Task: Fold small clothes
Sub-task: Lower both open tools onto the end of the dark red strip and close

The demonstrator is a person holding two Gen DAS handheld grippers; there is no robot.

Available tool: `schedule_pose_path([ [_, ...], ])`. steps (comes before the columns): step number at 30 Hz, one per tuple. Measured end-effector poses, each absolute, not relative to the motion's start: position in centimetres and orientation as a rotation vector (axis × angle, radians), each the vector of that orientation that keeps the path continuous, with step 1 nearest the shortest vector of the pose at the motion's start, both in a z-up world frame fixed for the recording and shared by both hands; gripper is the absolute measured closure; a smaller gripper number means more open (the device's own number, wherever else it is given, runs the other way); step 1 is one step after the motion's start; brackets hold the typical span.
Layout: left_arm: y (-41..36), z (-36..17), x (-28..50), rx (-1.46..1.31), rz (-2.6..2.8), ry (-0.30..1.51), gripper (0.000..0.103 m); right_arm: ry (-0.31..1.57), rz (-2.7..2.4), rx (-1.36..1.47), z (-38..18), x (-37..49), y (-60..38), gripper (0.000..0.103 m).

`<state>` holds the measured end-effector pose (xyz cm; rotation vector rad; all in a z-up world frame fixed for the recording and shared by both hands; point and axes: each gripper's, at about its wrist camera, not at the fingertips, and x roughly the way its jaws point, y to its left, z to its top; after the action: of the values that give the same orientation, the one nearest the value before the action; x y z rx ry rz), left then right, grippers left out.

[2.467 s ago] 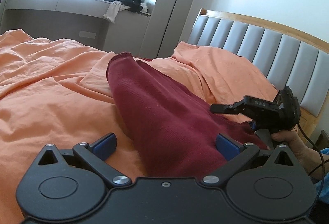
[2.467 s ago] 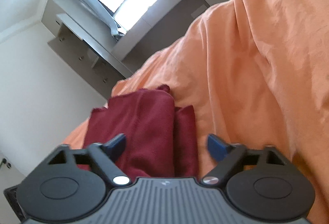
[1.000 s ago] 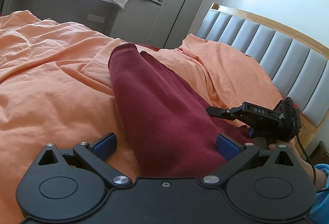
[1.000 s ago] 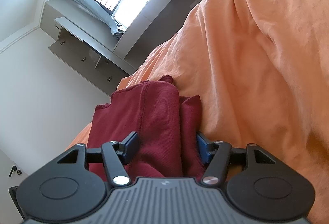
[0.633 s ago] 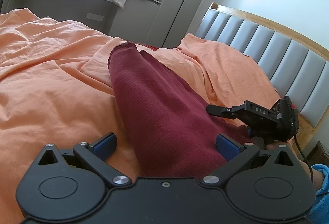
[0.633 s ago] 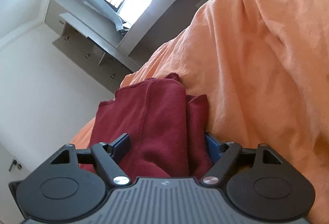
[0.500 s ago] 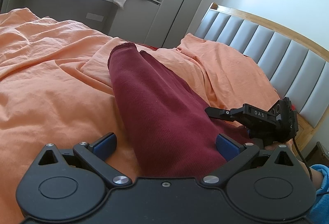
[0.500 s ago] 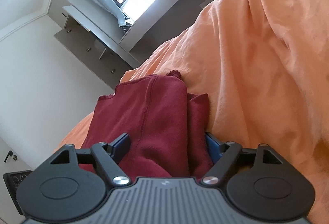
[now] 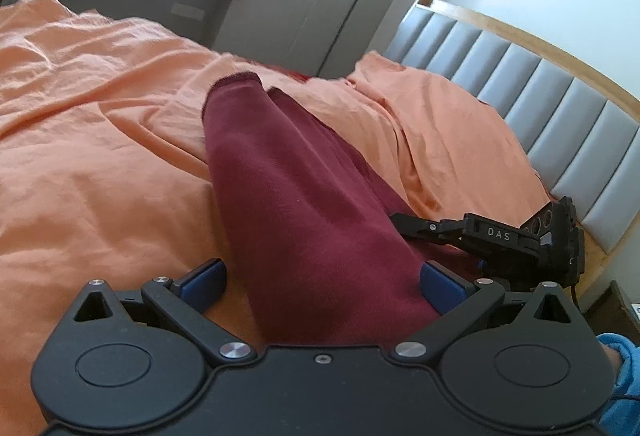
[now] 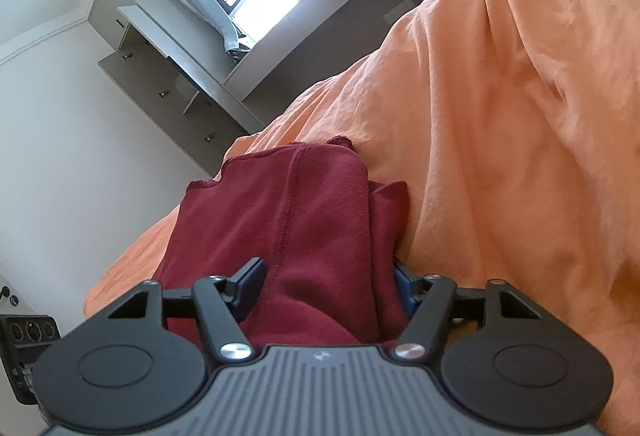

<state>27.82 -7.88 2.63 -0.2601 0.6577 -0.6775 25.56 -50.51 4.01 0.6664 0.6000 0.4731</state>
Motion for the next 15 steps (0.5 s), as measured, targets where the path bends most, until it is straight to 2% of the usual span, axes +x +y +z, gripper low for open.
schedule_pose_path([
  [6,-7.9,2.8,28.0,-0.255,-0.670,0.688,0.000,0.576,0.462,0.622,4.5,24.7,-49.9,0.045],
  [15,-8.1,2.8,27.9,-0.238,-0.671,0.694,0.000,0.562,0.441,0.564,5.5,24.2,-49.2,0.046],
])
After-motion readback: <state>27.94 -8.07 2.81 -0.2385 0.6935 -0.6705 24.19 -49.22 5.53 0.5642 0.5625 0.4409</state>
